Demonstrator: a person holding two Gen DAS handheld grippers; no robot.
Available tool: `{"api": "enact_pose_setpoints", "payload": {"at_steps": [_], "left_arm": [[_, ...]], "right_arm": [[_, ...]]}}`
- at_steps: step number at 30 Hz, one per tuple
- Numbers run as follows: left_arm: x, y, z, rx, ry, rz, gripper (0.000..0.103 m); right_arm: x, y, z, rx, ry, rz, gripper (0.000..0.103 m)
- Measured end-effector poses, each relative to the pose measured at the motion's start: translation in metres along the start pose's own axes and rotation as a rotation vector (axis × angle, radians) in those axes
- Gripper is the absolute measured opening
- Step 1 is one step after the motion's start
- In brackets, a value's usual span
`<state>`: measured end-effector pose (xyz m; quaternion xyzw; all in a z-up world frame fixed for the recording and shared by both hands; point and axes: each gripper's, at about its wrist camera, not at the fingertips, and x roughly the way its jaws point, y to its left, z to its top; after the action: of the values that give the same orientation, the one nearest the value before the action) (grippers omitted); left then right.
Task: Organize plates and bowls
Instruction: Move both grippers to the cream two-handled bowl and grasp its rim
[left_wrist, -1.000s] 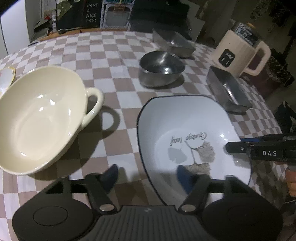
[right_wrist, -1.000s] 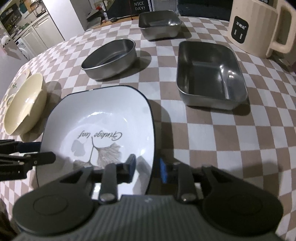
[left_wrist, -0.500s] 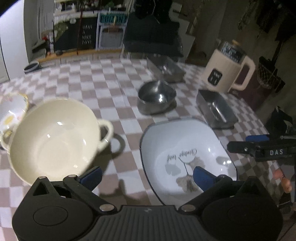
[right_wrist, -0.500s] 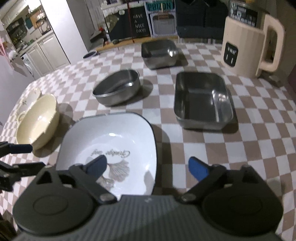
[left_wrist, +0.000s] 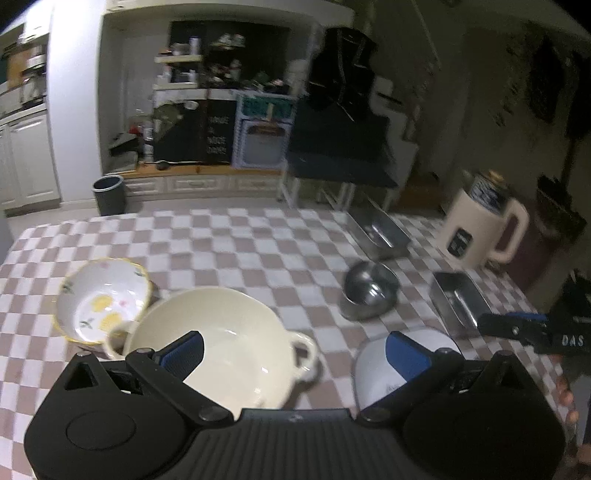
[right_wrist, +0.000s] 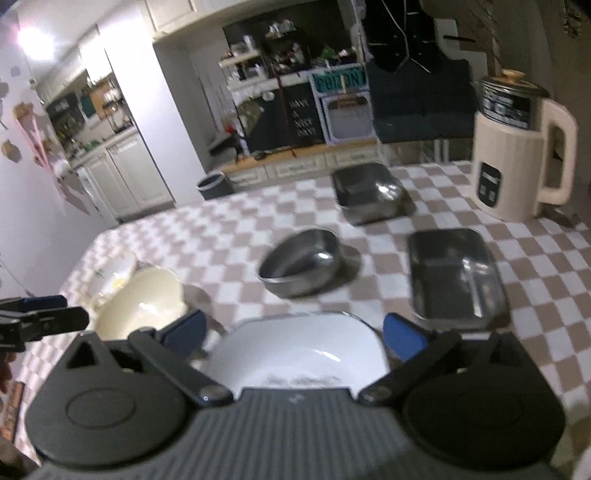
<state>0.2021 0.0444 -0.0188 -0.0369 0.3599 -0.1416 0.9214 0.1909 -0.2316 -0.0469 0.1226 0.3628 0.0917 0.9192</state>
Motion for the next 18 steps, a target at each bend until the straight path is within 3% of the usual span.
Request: {"api": "enact_pose_setpoints", "payload": {"at_steps": [4,13,18], "left_arm": [[-0.007,0.02,0.01,-0.016,-0.022,0.025,0.103],[0.0,0.076,0.018,-0.076,-0.042,0.111,0.103],[0.011,0.102,0.018,-0.083,-0.046,0.197,0.103]], "right_arm": [[0.009,0.02,0.009,0.03,-0.013,0.064,0.103],[0.059,0.053,0.016,0.185,0.089,0.168,0.1],[0.089,0.061,0.01,0.276,0.175,0.201,0.085]]}}
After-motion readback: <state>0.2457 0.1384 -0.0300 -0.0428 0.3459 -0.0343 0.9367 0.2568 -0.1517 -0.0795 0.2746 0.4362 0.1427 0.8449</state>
